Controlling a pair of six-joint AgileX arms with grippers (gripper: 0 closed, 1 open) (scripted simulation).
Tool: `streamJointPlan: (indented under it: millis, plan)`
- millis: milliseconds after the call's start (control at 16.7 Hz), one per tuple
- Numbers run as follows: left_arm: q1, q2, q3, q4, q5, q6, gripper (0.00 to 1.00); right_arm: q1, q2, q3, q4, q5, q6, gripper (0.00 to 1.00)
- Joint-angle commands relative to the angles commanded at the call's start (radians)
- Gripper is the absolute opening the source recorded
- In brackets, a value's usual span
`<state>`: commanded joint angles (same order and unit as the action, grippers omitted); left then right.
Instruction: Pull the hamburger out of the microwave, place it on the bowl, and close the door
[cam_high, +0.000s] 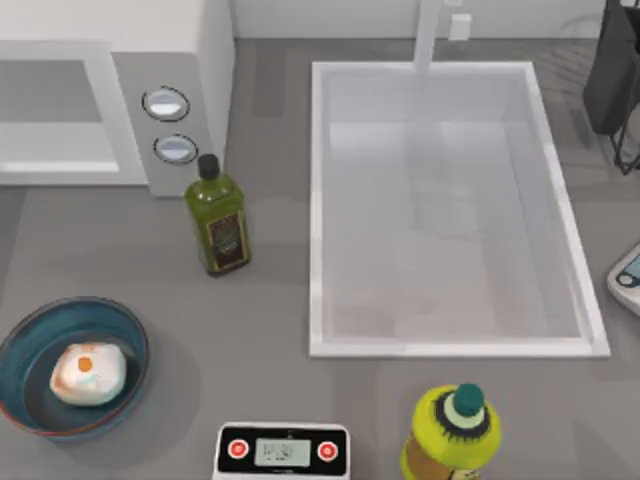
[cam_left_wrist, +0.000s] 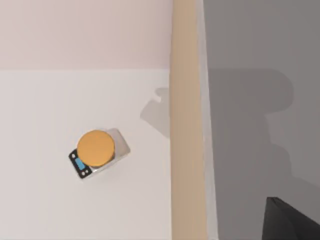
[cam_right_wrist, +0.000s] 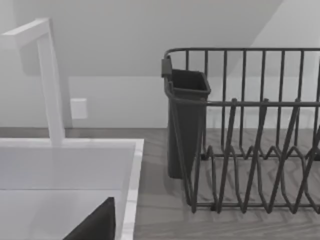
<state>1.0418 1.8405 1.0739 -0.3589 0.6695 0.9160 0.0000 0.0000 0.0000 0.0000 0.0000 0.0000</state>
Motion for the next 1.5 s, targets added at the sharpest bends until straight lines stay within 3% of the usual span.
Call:
streamJointPlan:
  millis: [300, 840, 1260, 1500]
  plan:
    - [-0.024, -0.037, -0.036, 0.017, -0.01, -0.023, 0.0, 0.0, 0.0, 0.0, 0.0, 0.0, 0.0, 1.0]
    - [-0.183, -0.309, -0.362, 0.17, -0.089, -0.196, 0.0, 0.0, 0.0, 0.0, 0.0, 0.0, 0.0, 1.0]
    - [-0.199, -0.328, -0.384, 0.177, -0.099, -0.215, 0.0, 0.0, 0.0, 0.0, 0.0, 0.0, 0.0, 1.0]
    - [-0.328, -0.452, -0.486, 0.212, -0.176, -0.333, 0.0, 0.0, 0.0, 0.0, 0.0, 0.0, 0.0, 1.0]
